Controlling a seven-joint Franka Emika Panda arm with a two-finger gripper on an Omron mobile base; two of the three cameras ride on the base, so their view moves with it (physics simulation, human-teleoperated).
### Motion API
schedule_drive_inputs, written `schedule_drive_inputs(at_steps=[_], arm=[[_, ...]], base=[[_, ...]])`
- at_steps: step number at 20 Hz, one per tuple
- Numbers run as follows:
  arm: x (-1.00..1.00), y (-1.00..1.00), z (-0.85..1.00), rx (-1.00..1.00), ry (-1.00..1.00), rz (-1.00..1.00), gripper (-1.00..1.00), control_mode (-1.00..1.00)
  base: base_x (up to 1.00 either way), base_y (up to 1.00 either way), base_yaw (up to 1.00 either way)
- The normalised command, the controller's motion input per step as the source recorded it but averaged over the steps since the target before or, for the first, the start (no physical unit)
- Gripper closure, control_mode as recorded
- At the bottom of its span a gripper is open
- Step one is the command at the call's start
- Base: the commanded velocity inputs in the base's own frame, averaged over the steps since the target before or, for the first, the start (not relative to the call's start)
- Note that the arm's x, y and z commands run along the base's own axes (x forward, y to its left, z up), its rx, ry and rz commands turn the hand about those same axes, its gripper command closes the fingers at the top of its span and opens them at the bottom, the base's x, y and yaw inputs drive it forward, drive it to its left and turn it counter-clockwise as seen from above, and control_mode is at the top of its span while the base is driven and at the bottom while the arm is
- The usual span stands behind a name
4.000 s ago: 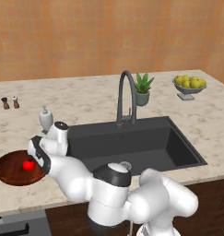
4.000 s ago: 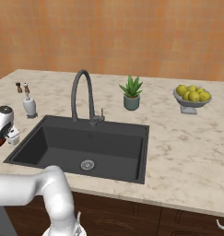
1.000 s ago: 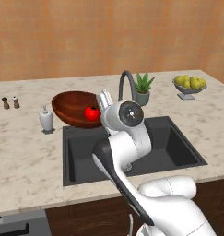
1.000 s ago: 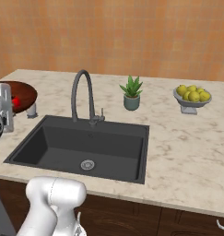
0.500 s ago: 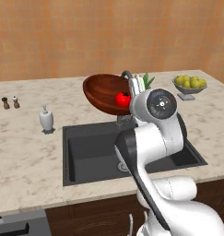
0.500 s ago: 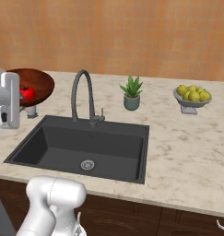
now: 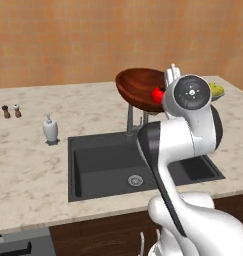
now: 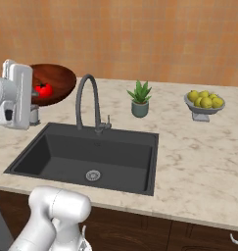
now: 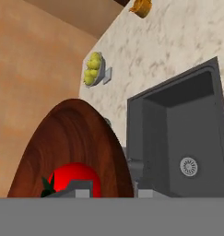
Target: Pick the tomato from the sink and place it in the bowl. Then pick the bowl and place it in the microwave. Then close the microwave door and press the start button.
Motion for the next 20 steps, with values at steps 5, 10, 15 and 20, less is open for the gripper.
schedule_drive_inputs(at_steps=[5,10,15,20], arm=[[-0.24,-0.20,0.46,0.00,-0.09,-0.09,1.00,-1.00],[-0.34,-0.11,0.56,0.00,-0.07,-0.01,1.00,-1.00],[-0.18,-0.18,0.10,0.00,-0.05,0.00,1.00,1.00],[0.00,0.00,0.00,0.00,0.00,0.00,1.00,1.00]], base=[[0.00,0.00,0.00],[0.00,0.00,0.00],[-0.30,-0.53,-0.01],[-0.52,-0.79,-0.36]])
